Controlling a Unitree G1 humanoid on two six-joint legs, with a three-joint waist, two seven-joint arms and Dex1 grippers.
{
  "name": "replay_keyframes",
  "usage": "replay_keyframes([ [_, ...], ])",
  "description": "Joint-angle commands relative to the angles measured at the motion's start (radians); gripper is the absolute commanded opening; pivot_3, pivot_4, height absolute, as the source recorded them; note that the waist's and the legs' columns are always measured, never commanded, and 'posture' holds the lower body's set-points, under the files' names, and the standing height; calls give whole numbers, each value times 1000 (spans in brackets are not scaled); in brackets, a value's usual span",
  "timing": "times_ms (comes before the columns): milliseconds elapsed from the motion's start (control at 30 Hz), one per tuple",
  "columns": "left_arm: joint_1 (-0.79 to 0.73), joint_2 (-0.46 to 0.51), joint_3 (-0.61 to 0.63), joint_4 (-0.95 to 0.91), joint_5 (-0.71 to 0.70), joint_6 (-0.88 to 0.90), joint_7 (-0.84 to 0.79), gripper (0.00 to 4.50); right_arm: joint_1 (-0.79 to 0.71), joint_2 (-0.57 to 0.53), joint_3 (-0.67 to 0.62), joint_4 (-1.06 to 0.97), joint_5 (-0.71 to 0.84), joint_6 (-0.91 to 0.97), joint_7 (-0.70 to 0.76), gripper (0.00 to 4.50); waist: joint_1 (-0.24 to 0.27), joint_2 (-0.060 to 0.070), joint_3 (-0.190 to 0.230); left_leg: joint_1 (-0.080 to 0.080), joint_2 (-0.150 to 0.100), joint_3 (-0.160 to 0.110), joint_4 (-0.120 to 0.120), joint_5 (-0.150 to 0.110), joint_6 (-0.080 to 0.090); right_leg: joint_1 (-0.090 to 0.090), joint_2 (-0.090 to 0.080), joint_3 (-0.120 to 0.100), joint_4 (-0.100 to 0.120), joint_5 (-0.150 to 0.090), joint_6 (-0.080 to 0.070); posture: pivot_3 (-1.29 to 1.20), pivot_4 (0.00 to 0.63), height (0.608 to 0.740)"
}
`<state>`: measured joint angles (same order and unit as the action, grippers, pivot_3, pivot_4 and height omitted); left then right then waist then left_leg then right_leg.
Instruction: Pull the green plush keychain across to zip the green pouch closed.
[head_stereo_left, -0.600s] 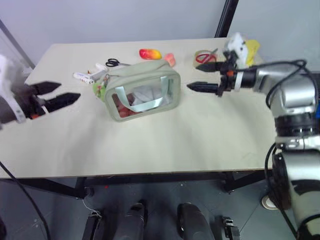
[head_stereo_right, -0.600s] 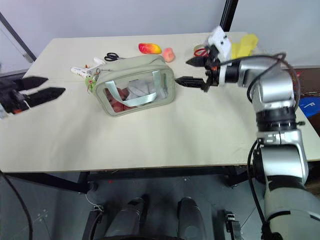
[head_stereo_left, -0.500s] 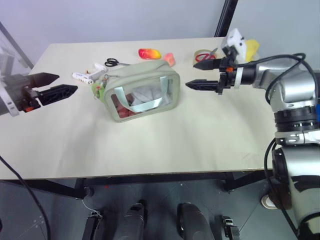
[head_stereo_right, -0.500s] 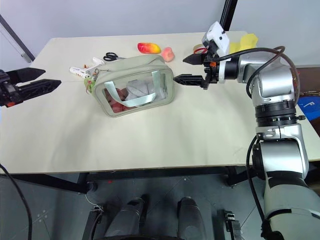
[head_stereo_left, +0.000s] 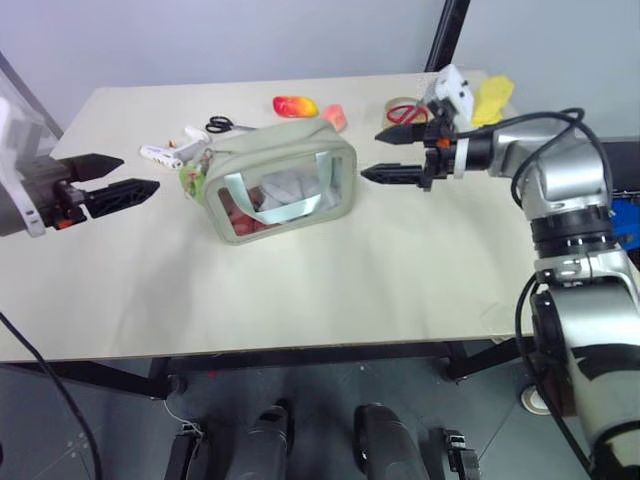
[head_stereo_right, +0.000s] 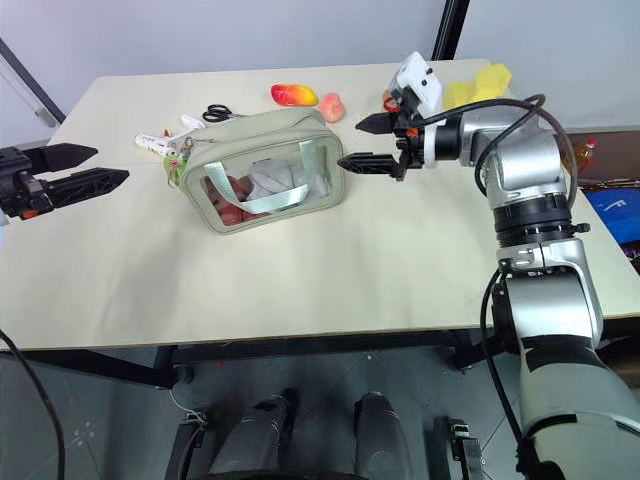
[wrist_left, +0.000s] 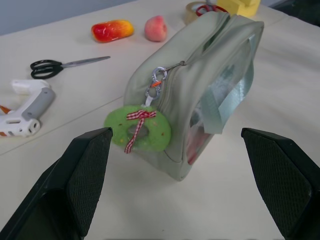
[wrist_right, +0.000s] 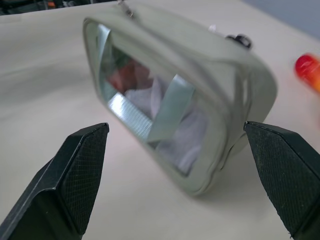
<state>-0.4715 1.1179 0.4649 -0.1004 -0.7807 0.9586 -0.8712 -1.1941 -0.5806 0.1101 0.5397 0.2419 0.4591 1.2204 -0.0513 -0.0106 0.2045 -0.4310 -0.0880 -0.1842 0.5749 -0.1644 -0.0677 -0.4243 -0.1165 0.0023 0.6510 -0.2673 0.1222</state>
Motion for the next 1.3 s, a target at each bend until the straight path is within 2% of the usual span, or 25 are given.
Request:
replay_keyframes([
  [33, 9, -4, 50, -69, -47, 29, 9, 4405, -85, 58, 15, 57, -37, -113, -11, 4500, -5, 0, 0, 0, 0, 0, 0, 0, 0, 0, 0, 0, 0, 0, 0, 0, 150, 740],
  [233, 36, -115, 83, -230, -151, 95, 133, 4405, -225, 219, 92, 371, -190, -435, -77, 4500, -20, 0, 0, 1, 0, 1, 1, 1, -1, 0, 0, 2, 2, 0, 0, 0, 150, 740],
  [433, 93, -174, 134, -324, -214, 129, 244, 4405, -278, 297, 144, 590, -314, -646, -136, 4500, -19, -1, 0, 3, 0, 2, 1, 1, -1, 0, 1, 5, 5, 0, 0, 0, 150, 740],
  [533, 116, -176, 172, -348, -253, 144, 288, 4500, -286, 316, 149, 644, -354, -706, -172, 3620, -19, -1, 0, 3, 0, 3, 1, 1, -1, 0, 2, 7, 6, 1, 0, 0, 150, 740],
  [700, 147, -171, 213, -362, -285, 146, 337, 4500, -309, 312, 164, 671, -426, -802, -241, 994, -21, -1, 0, 7, 0, 6, 1, 1, -2, -1, 3, 12, 9, 1, 0, 0, 150, 740],
  [767, 160, -169, 216, -366, -292, 140, 345, 4500, -316, 301, 152, 663, -426, -808, -212, 50, -19, -1, 0, 7, 0, 6, 2, 1, -2, -1, 4, 12, 11, 1, 0, 0, 150, 740],
  [900, 179, -157, 243, -358, -299, 134, 352, 4500, -311, 258, 125, 555, -373, -704, -12, 50, -18, -1, 0, 7, 0, 6, 3, 2, -2, -1, 4, 13, 12, 1, 0, 0, 150, 740],
  [1033, 178, -150, 249, -335, -300, 120, 350, 4500, -168, 225, 141, 213, -317, -457, 130, 50, -19, -1, -1, 7, 0, 6, 3, 2, -2, -1, 4, 13, 12, 1, 0, 0, 150, 740],
  [1200, 162, -154, 211, -330, -294, 99, 347, 4500, 49, 208, 198, -198, -320, -144, 125, 50, -20, -2, -1, 8, 2, 8, 3, 1, -2, -1, 4, 14, 13, 1, 0, 0, 150, 740],
  [1300, 156, -153, 196, -321, -291, 86, 346, 4500, 84, 219, 199, -304, -313, -30, 88, 50, -22, -2, -1, 12, 4, 14, 3, 1, -2, -2, 5, 18, 14, 2, -1, 0, 150, 740],
])
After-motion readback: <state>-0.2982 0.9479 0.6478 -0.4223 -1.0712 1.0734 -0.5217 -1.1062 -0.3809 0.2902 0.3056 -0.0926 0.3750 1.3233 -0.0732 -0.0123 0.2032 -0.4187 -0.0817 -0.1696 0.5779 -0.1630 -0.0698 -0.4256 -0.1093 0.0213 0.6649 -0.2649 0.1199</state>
